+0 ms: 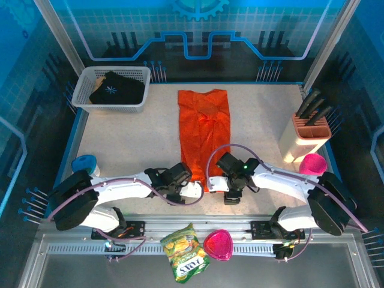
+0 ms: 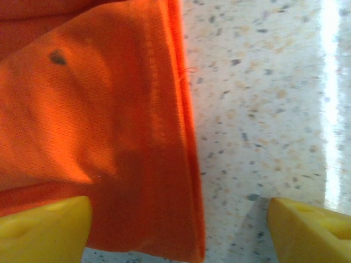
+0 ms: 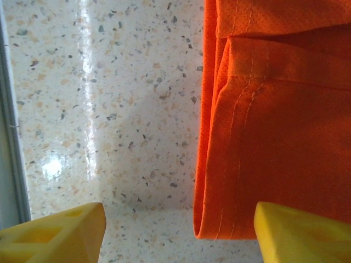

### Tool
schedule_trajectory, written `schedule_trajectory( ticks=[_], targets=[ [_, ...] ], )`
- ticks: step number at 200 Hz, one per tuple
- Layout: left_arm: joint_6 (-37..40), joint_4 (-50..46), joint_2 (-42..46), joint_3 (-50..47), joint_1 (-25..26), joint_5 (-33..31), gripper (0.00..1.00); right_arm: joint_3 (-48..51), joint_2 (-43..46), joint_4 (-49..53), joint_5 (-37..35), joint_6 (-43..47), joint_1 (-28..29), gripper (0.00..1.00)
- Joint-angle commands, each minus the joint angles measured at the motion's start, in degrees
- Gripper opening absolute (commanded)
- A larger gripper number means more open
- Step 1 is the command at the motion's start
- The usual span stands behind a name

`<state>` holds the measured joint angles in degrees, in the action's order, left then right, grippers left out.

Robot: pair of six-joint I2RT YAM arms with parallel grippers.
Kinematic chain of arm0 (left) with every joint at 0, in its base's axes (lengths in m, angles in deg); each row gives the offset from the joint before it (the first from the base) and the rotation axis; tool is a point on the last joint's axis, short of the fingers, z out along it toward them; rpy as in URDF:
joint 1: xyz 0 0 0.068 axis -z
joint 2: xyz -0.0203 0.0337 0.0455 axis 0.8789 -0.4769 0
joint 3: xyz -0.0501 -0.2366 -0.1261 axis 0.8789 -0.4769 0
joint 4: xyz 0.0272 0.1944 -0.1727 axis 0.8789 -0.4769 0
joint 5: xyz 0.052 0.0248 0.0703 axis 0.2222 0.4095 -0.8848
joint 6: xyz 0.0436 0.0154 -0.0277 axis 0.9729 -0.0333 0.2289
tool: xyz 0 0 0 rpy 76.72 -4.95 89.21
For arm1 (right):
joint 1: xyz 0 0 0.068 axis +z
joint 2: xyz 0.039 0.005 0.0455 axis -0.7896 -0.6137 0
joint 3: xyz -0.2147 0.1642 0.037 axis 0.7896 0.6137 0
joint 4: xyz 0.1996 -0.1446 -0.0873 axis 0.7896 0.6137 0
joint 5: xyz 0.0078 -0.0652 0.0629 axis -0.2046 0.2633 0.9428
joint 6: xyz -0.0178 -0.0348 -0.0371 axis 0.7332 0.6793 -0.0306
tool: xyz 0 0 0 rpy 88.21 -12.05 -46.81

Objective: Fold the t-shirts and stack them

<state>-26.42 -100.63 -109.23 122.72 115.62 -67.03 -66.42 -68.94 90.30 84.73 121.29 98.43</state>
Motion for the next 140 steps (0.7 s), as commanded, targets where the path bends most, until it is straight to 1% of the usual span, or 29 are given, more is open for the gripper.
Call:
schedule_trajectory(
  ticks=[1, 46, 103, 127, 140],
  targets=[
    [1.8, 2.4, -1.9, 0.0, -1.4, -0.7, 0.81, -0.7, -2.3, -1.7, 0.0, 0.5, -0.8, 0.7],
    [3.5, 0.3, -6.3, 2.4, -3.2, -1.0, 0.74, -2.2, -7.8, -1.9, 0.6, 0.9, -2.5, 0.65],
    [5.1, -1.5, -11.3, 6.1, -5.3, -0.3, 0.61, -5.7, -13.9, -1.2, 2.0, 2.7, -4.8, 0.56],
    [5.4, -2.2, -15.1, 9.3, -6.5, -0.5, 0.5, -7.7, -16.3, -1.0, 2.3, 3.3, -5.7, 0.46],
    [5.4, -3.0, -17.6, 11.3, -7.5, -0.7, 0.4, -8.4, -17.3, -0.8, 2.2, 3.5, -5.9, 0.41]
  ],
)
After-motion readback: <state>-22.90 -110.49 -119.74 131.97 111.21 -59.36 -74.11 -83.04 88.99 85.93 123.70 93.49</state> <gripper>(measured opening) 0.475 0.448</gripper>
